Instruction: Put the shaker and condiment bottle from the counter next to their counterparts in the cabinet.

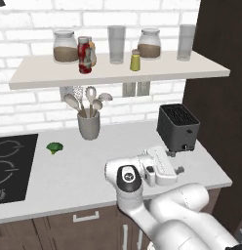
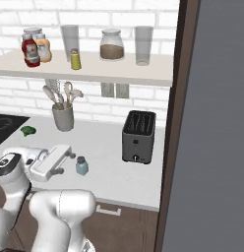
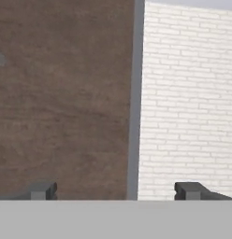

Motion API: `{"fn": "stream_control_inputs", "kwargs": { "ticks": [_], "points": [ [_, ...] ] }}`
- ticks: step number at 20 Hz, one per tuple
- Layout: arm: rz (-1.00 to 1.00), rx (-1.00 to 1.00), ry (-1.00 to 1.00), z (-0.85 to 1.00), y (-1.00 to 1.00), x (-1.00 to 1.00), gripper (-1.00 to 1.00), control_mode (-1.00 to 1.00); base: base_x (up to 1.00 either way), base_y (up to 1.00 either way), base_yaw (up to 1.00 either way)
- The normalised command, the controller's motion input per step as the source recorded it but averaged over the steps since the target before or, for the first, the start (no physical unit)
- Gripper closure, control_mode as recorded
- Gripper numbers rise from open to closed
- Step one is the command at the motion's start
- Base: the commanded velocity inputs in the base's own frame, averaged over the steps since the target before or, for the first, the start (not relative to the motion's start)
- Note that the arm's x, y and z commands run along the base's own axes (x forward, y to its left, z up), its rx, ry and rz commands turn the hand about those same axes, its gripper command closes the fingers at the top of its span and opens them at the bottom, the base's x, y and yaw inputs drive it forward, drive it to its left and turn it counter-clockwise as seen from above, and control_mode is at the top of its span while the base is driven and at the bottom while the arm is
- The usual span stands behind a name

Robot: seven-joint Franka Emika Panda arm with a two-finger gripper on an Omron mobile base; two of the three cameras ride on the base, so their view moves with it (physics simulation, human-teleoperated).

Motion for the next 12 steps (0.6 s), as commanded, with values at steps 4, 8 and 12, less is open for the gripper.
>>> {"fn": "stream_control_inputs", "kwargs": {
  "ticks": [4, 8, 12],
  "points": [
    [0.03, 0.42, -0.05, 0.0, 0.11, 0.51, -1.0, -1.0, 0.0, 0.0, 0.0],
    [0.01, 0.38, -0.03, -0.08, 0.2, 0.65, -1.0, -1.0, 0.0, 0.0, 0.0],
    [0.0, 0.1, 0.02, -0.26, 0.44, 0.28, -1.0, -1.0, 0.0, 0.0, 0.0]
  ]
}}
